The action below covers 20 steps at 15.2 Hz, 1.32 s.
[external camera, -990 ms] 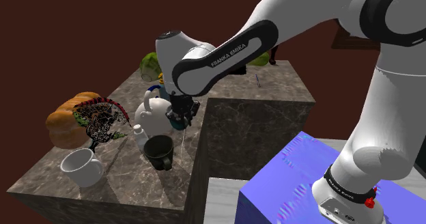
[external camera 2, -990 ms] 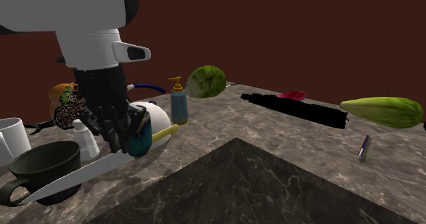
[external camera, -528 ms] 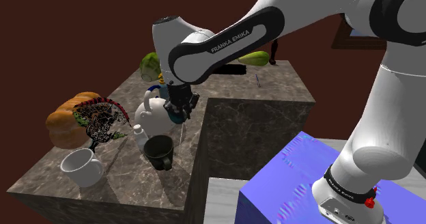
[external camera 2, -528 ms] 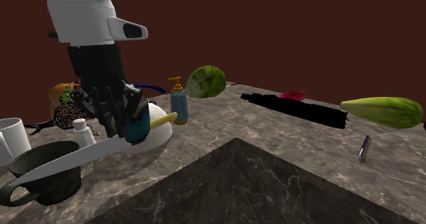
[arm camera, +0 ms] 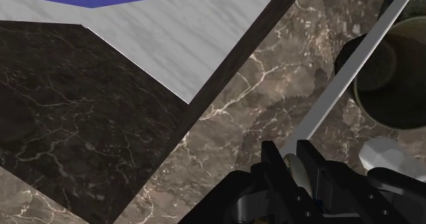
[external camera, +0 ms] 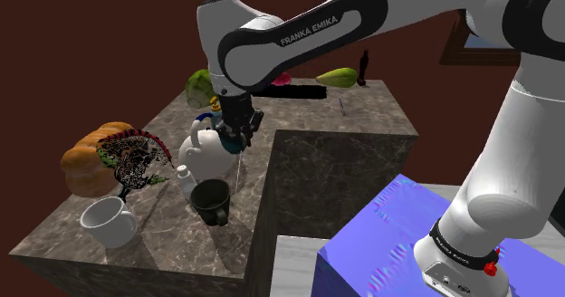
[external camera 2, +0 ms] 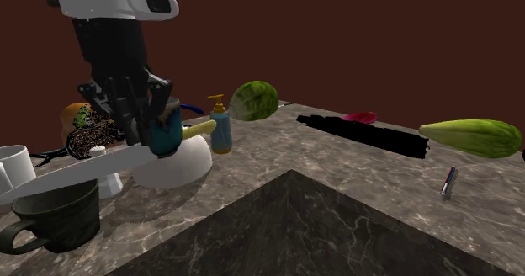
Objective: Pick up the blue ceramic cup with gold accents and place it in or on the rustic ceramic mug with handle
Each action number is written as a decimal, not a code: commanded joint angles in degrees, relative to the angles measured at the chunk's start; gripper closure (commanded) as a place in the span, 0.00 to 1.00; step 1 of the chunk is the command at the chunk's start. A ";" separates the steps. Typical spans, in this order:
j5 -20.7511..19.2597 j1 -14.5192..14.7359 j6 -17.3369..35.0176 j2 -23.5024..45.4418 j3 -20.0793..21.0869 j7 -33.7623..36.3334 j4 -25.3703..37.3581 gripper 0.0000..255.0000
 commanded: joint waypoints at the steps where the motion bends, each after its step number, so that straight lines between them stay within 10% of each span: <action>1: 0.16 -0.01 -1.49 -0.20 0.03 -0.18 1.32 1.00; 9: 0.74 -0.01 -6.82 -1.04 0.13 -0.77 5.93 1.00; 20: -2.88 9.90 -11.24 5.18 6.02 14.91 14.48 1.00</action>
